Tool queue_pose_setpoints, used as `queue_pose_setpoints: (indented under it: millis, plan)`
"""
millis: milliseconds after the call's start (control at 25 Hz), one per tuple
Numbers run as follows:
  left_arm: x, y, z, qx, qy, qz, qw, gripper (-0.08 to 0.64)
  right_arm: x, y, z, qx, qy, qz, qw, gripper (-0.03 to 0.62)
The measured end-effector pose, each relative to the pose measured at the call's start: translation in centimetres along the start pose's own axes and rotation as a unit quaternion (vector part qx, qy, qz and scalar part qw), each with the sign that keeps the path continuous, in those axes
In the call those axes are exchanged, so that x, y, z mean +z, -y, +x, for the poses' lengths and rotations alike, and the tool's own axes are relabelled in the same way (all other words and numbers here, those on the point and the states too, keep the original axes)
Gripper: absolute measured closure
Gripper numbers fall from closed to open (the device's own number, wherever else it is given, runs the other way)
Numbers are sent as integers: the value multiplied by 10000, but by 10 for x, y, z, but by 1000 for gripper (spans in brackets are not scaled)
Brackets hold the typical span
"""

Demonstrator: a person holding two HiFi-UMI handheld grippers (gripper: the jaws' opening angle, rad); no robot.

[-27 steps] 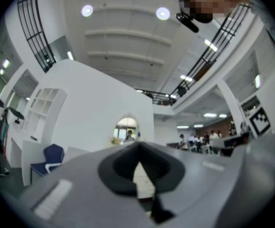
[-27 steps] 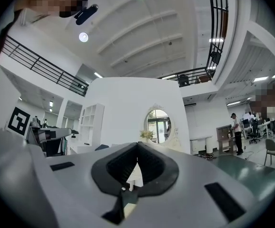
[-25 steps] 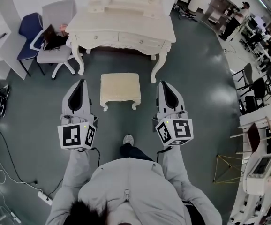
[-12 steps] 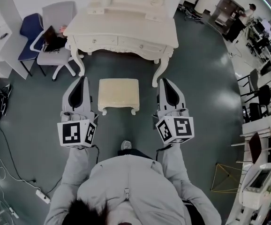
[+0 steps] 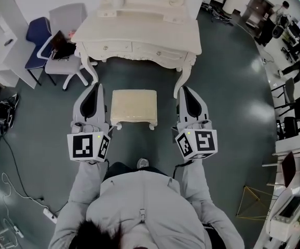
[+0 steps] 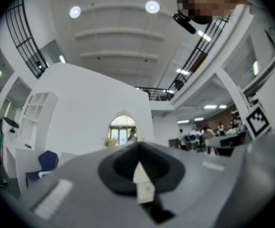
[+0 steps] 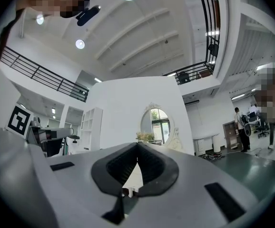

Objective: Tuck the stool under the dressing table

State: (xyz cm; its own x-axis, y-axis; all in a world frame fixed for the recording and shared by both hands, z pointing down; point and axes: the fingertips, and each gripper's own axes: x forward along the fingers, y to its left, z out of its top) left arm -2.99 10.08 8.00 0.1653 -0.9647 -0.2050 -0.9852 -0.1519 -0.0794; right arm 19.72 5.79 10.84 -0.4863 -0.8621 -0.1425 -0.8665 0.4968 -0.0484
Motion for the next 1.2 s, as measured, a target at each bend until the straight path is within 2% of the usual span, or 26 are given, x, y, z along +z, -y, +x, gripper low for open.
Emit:
queue_pose_setpoints:
  millis: [200, 600, 840, 1200]
  plan:
    - [-11, -4, 12, 67, -137, -110, 9998, 552, -12, 7, 16, 63, -165, 41, 9998, 590]
    - [-57, -21, 33, 129, -570, -309, 9978, 551, -52, 7, 49, 138, -642, 141, 9977, 589]
    - [-85, -37, 52, 111, -823, -394, 9958, 551, -84, 7, 73, 104, -1005, 206, 9947, 589]
    - [-146, -58, 68, 101, -1388, -573, 9886, 551, -147, 8, 100, -5, -1665, 386, 9853, 590]
